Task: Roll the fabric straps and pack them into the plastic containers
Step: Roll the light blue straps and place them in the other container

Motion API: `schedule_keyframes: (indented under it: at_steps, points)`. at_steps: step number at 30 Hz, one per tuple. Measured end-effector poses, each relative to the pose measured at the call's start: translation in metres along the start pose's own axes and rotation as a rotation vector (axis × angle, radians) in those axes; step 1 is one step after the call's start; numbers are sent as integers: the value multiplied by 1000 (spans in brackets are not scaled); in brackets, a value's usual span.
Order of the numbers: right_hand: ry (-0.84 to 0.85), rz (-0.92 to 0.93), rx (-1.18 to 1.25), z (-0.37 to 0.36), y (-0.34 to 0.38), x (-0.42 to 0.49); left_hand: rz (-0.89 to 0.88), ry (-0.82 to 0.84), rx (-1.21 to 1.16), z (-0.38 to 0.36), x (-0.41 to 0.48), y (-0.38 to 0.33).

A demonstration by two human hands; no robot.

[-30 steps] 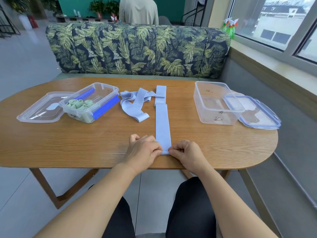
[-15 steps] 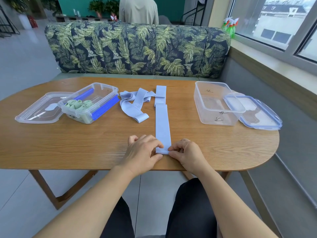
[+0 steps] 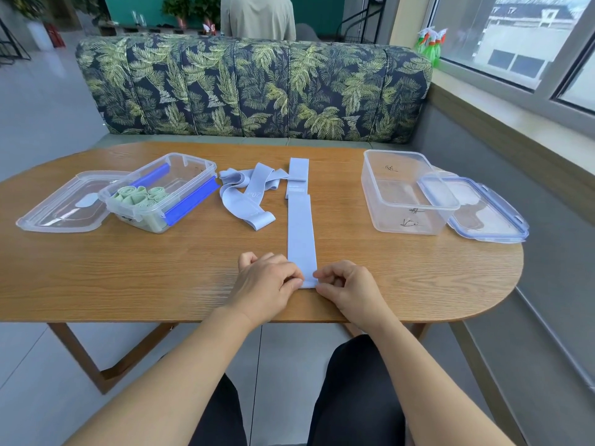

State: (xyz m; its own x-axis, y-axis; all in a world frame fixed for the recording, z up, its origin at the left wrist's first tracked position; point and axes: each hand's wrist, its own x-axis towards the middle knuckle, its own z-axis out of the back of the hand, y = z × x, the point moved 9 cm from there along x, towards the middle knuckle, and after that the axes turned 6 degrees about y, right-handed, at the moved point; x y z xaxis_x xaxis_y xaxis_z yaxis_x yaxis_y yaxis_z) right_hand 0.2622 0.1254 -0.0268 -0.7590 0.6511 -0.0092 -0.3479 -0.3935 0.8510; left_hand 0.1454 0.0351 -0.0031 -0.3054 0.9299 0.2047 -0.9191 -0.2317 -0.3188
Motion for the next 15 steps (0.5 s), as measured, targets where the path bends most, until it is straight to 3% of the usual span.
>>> schedule_keyframes:
  at_steps: [8, 15]
  points:
    - [21, -28, -196, 1, -1, 9, -25, -81, 1, 2, -3, -1]
    - [30, -68, -235, 1, -2, 12, 18, -19, -66, 1, 0, 4]
